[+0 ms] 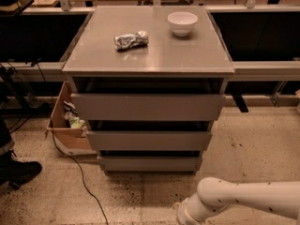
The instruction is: Open bottom drawer
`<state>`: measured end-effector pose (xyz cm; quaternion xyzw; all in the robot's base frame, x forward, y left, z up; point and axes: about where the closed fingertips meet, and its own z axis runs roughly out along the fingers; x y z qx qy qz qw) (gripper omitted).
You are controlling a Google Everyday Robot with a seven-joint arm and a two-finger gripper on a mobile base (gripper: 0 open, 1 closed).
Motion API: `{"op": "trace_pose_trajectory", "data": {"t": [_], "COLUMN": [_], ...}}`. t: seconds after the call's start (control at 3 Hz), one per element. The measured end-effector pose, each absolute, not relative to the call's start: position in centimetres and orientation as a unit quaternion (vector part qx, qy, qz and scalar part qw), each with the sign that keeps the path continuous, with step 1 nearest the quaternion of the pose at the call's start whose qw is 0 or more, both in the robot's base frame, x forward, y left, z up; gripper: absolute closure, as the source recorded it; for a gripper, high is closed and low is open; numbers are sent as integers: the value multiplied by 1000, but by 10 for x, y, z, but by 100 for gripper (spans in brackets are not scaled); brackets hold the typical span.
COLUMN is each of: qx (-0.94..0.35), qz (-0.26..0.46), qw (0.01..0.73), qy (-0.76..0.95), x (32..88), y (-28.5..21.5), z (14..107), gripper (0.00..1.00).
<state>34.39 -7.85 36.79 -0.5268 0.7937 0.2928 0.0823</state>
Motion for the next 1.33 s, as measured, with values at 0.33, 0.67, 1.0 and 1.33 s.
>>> {"op": "trace_pose_trajectory", "data": {"t": [0.33,0.67,1.0,1.33], "qx": [-527,-521,-516,-512], "qz": [293,310,328,342], "qw": [82,103,136,168], "qy": [794,789,780,770], "x": [344,355,378,405], "y": [-78,-69,-52,-35], "z": [368,352,326,302], "gripper": [0,0,0,0]}}
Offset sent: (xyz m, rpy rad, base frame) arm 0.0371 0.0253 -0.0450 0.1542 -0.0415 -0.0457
